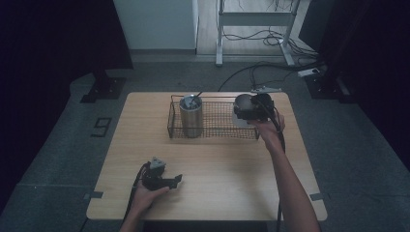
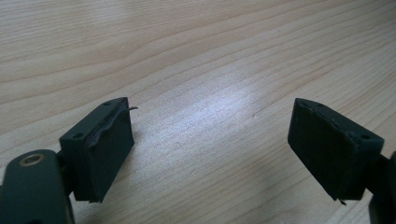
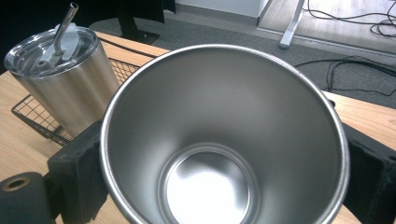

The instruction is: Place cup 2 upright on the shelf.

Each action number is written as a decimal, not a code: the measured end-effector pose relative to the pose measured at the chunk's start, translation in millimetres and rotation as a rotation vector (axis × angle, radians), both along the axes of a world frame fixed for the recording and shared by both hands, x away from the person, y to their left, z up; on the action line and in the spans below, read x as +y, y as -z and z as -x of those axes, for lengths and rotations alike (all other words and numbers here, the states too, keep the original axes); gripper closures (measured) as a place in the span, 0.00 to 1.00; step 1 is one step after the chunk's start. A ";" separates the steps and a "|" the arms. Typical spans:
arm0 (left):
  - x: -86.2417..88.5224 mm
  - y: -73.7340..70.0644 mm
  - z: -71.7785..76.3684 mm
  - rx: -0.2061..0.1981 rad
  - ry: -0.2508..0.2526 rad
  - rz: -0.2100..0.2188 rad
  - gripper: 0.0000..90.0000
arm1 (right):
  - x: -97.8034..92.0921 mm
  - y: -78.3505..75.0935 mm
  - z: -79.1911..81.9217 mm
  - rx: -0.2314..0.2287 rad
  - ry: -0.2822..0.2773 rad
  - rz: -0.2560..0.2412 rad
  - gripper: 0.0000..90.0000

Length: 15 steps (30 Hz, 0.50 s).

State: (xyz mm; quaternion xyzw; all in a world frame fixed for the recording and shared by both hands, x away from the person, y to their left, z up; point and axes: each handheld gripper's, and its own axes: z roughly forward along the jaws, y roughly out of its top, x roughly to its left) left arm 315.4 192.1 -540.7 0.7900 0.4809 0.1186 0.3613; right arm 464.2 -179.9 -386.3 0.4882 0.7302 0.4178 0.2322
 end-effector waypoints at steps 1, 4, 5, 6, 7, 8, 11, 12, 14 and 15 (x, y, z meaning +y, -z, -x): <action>0.2 0.1 -0.1 0.001 0.000 -0.001 0.16 | -0.2 -0.2 -0.9 0.000 -0.001 0.003 0.07; 0.6 0.4 -0.2 0.002 -0.003 -0.001 0.16 | -0.1 -0.5 -3.4 -0.001 0.003 0.005 0.07; 0.5 0.5 -0.2 0.003 -0.002 -0.001 0.16 | 0.1 -0.2 -4.4 -0.001 0.003 0.008 0.07; 0.2 0.7 -0.1 0.002 0.000 -0.002 0.16 | 1.0 0.3 -5.6 0.003 0.005 0.013 0.07; 0.0 0.9 -0.1 0.002 0.000 -0.002 0.16 | 1.9 0.9 -6.7 0.003 0.007 0.016 0.07; -0.3 1.1 0.0 0.002 0.000 -0.001 0.16 | 2.5 1.4 -7.7 0.004 0.006 0.017 0.07; -0.2 1.4 -0.1 0.004 0.004 -0.005 0.16 | 3.1 3.6 -11.6 0.008 0.012 0.015 0.07; -0.1 1.4 -0.2 0.004 0.003 -0.006 0.16 | 3.0 4.4 -13.3 0.011 0.013 0.015 0.07; -0.2 1.4 -0.4 0.004 0.003 -0.005 0.16 | 2.7 5.5 -15.9 0.013 0.017 0.020 0.07; -0.4 1.4 -0.4 0.004 0.003 -0.005 0.16 | 2.4 5.8 -17.6 0.015 0.018 0.019 0.07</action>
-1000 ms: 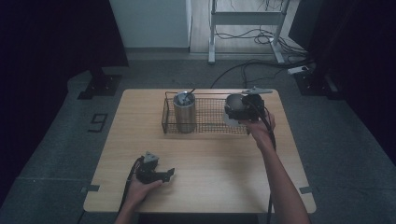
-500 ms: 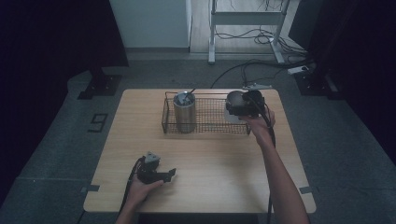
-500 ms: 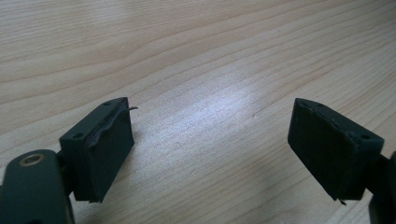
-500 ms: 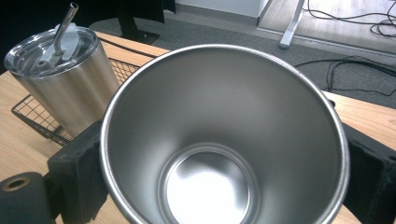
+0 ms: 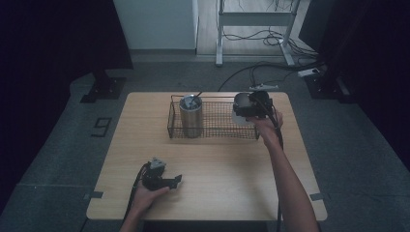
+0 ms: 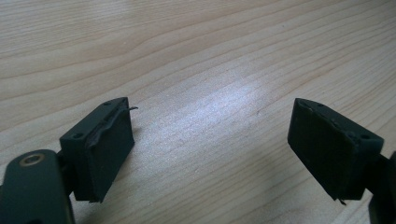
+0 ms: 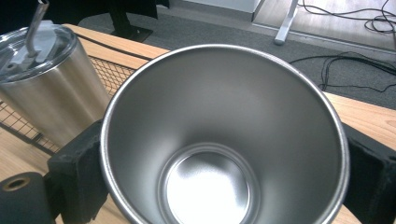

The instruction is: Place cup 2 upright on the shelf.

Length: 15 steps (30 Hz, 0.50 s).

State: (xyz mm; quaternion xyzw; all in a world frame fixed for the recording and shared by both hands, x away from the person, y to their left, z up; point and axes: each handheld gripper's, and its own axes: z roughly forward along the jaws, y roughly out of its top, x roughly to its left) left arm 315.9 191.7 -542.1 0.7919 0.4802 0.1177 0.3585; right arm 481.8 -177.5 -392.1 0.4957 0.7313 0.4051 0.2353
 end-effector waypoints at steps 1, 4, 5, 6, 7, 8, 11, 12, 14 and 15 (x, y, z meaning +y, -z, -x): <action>-0.2 0.0 0.0 -0.001 0.001 -0.001 0.16 | -0.1 0.1 -1.1 0.000 0.001 -0.002 0.07; -0.4 0.1 0.0 -0.001 0.002 0.000 0.16 | -0.5 0.1 -5.2 -0.001 0.006 -0.001 0.07; -0.2 0.0 -0.1 0.000 0.002 0.001 0.16 | -0.5 0.1 -6.7 0.000 0.008 -0.001 0.07; -0.2 0.0 -0.1 0.000 0.003 0.001 0.16 | -0.5 0.3 -8.7 0.001 0.008 0.001 0.07; -0.1 0.0 -0.1 0.000 0.004 0.001 0.16 | -0.3 0.5 -9.8 0.002 0.010 0.002 0.07; 0.0 0.0 -0.1 0.000 0.004 0.001 0.16 | -0.2 0.7 -11.5 0.003 0.012 0.003 0.07; -0.1 -0.1 0.1 0.000 0.005 0.002 0.16 | 0.3 1.6 -16.4 0.002 0.020 0.001 0.07; -0.2 0.0 0.3 0.001 0.006 0.002 0.16 | 0.4 1.7 -18.3 0.008 0.021 0.002 0.07; -0.4 -0.1 0.5 0.000 0.007 -0.001 0.16 | 1.3 1.7 -22.0 0.010 0.023 0.009 0.07; -0.5 -0.1 0.5 0.000 0.008 0.002 0.16 | 1.6 1.5 -23.2 0.010 0.022 0.010 0.07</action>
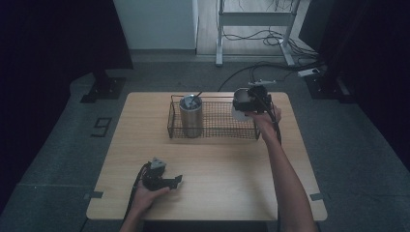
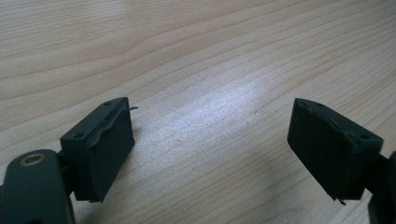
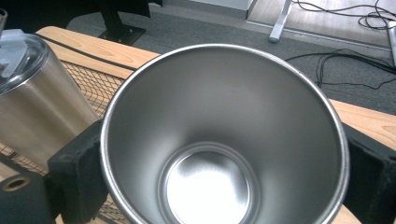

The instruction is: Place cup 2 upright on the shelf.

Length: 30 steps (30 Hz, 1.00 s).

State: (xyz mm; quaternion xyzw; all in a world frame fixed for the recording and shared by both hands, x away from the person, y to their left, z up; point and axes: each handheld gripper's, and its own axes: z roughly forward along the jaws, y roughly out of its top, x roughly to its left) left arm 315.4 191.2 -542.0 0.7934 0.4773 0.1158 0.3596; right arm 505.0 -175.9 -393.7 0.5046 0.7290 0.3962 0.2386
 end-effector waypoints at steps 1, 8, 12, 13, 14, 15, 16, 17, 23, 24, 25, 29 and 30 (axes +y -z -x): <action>0.0 0.0 0.0 0.000 0.001 0.000 0.16 | 0.4 -0.5 -1.8 0.001 -0.001 0.002 0.07; -0.4 0.0 0.0 0.001 0.007 0.000 0.16 | 2.9 1.1 -9.8 0.001 -0.001 0.002 0.07; -1.4 -0.2 0.6 0.001 0.011 0.003 0.16 | 4.5 7.0 -15.3 0.015 0.002 0.006 0.07; -1.4 -0.2 0.6 0.002 0.012 0.004 0.16 | 4.9 8.7 -16.7 0.018 0.002 0.009 0.07; -1.3 -0.2 0.5 0.002 0.011 0.003 0.16 | 5.5 10.3 -17.9 0.020 0.002 0.008 0.07; -1.2 -0.2 0.5 0.003 0.011 0.002 0.16 | 5.9 11.9 -19.2 0.023 0.003 0.007 0.07; -1.1 -0.1 0.4 0.003 0.011 0.002 0.16 | 6.5 13.4 -20.5 0.026 0.002 0.006 0.07; -1.0 -0.1 0.4 0.003 0.011 0.003 0.16 | 7.0 14.6 -21.5 0.030 0.002 0.008 0.07; -1.0 0.1 0.5 0.000 0.017 0.001 0.16 | 8.6 20.5 -27.5 0.033 0.006 0.008 0.07; -1.0 0.1 0.6 -0.002 0.018 0.001 0.16 | 8.6 21.2 -28.1 0.033 0.008 0.008 0.07; -1.0 0.0 0.6 -0.002 0.020 0.002 0.16 | 8.7 22.2 -29.0 0.033 0.010 0.007 0.07; -1.0 0.1 0.6 -0.003 0.021 0.002 0.16 | 10.5 26.3 -32.2 0.042 0.008 0.009 0.07; -1.0 0.1 0.6 -0.002 0.021 0.002 0.17 | 11.0 27.1 -32.8 0.043 0.007 0.010 0.07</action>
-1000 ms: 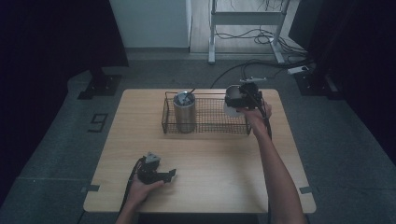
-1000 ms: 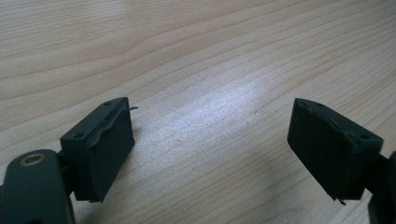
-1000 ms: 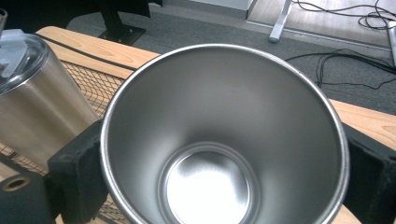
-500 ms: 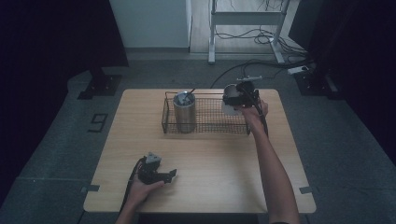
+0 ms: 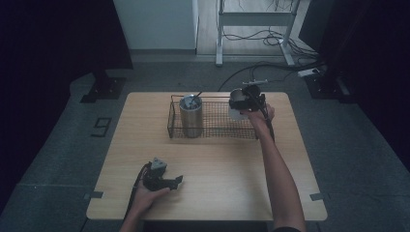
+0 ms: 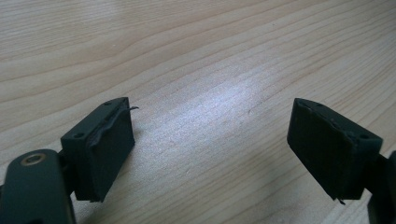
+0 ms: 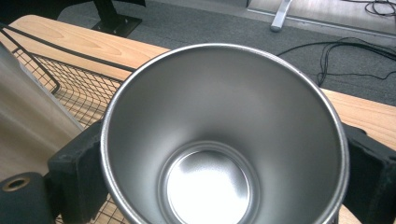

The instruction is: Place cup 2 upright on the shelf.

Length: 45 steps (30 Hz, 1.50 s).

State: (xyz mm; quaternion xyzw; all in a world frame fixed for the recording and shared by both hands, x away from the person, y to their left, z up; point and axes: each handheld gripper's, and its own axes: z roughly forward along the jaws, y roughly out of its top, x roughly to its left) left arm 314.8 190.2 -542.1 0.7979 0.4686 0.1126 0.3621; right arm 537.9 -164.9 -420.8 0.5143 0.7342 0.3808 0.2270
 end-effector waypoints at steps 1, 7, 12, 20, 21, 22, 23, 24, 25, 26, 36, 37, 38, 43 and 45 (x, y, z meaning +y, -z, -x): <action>0.0 0.1 0.0 0.000 0.000 0.000 0.16 | 0.4 0.6 -0.4 0.002 -0.001 0.000 0.07; 0.1 0.2 0.2 -0.001 0.002 -0.002 0.16 | 3.1 5.7 -3.9 0.011 -0.004 0.005 0.07; 0.0 0.4 0.3 -0.003 0.003 -0.003 0.16 | 4.6 8.5 -6.3 0.012 -0.005 0.001 0.07; 0.1 0.7 0.4 -0.003 0.002 -0.001 0.16 | 8.5 18.0 -10.7 0.034 -0.008 0.023 0.07; 0.2 0.8 0.4 -0.003 0.002 0.000 0.16 | 9.2 19.3 -11.3 0.035 -0.010 0.024 0.07; 0.4 0.8 0.4 -0.003 0.002 0.000 0.16 | 9.8 20.2 -11.6 0.035 -0.009 0.026 0.07; 0.5 0.7 0.4 -0.002 0.001 0.000 0.16 | 11.0 21.9 -12.2 0.040 -0.008 0.028 0.07; 0.6 0.7 0.4 -0.004 0.001 -0.002 0.16 | 11.8 22.9 -12.5 0.043 -0.009 0.032 0.07; 0.7 0.6 0.5 -0.004 0.001 -0.002 0.16 | 13.3 24.9 -13.0 0.046 -0.008 0.037 0.07; 0.8 0.6 0.5 -0.004 0.000 -0.003 0.16 | 14.1 26.0 -13.1 0.050 -0.009 0.042 0.07; 1.6 0.7 0.4 -0.003 -0.002 0.001 0.16 | 20.7 44.0 -14.3 0.085 -0.022 0.080 0.07; 1.5 0.8 0.4 -0.004 -0.002 0.001 0.16 | 21.2 45.8 -14.2 0.090 -0.023 0.082 0.07; 1.4 0.8 0.5 -0.004 -0.002 0.001 0.16 | 21.7 47.4 -14.0 0.093 -0.023 0.082 0.07; 1.4 1.0 0.4 -0.006 -0.002 0.000 0.16 | 21.1 53.3 -13.8 0.102 -0.021 0.092 0.07; 1.4 1.0 0.4 -0.005 -0.002 0.001 0.16 | 21.9 53.9 -13.5 0.104 -0.017 0.098 0.07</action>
